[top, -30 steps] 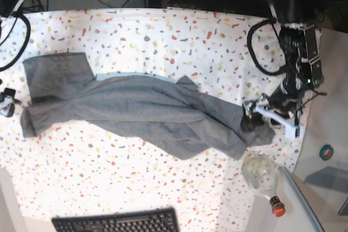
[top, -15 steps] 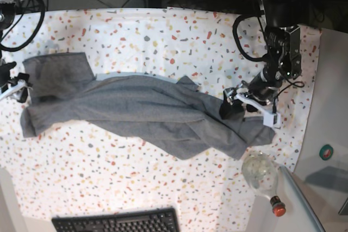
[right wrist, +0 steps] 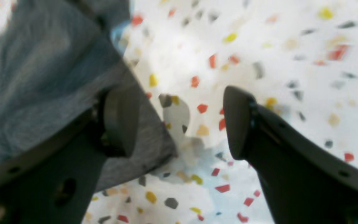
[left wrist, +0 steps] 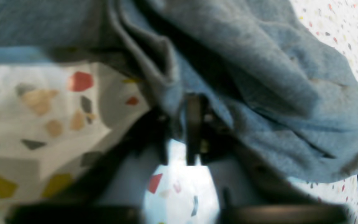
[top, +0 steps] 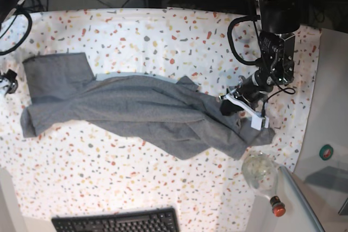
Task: Layout the t-shirt on the table in an organized manner, then fold the t-shirt properly
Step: 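Regrasp the shirt corners with both grippers, then lift the shirt with both grippers and swing it flat across the table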
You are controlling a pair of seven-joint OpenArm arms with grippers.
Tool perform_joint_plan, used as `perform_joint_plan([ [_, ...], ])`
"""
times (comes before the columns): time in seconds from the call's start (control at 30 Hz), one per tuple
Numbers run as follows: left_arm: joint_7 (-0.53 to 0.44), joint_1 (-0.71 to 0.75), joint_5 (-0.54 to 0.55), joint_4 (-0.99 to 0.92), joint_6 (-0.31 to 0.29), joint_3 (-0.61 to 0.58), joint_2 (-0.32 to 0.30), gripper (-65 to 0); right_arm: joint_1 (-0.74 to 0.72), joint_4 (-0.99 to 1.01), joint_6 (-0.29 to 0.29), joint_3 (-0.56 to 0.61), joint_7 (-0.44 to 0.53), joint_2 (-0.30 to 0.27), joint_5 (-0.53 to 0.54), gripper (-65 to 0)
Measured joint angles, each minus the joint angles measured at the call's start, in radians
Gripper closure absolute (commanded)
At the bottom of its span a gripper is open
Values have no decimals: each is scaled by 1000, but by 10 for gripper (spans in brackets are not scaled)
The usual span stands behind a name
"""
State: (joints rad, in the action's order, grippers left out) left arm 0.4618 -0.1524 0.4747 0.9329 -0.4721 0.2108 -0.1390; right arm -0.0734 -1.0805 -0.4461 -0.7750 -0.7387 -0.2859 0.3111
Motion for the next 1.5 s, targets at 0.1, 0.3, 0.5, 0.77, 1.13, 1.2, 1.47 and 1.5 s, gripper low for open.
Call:
perform_joint_plan([
  [0.1, 3, 0, -3, 3, 0, 0, 1, 0, -66, 178, -56, 35, 15, -55, 3, -438],
  [0.3, 6, 34, -3, 20, 0, -5, -21, 0, -116, 388, -86, 127, 175, -118, 5, -440],
  [0.5, 5, 42, -2, 27, -1, -2, -16, 0, -122, 400, -155, 204, 211, -101, 16, -432],
  [0.77, 6, 47, -3, 27, 0, 0, -17, 0, -89, 355, -228, 204, 224, -61, 26, -431],
  [1.13, 6, 47, -3, 27, 0, 0, -17, 0, -50, 286, -232, 272, 184, -54, 26, -177],
  [1.2, 6, 47, -1, 27, 0, -8, -25, 0, -50, 287, -232, 271, 179, -51, 26, -66],
  [1.47, 9, 128, -7, 132, -1, -14, -72, 0, -25, 249, -252, 129, 92, -15, 22, 0],
  [1.5, 28, 167, -7, 192, 2, -16, -84, 0, 4, 191, -251, 130, 51, -11, 19, 0],
])
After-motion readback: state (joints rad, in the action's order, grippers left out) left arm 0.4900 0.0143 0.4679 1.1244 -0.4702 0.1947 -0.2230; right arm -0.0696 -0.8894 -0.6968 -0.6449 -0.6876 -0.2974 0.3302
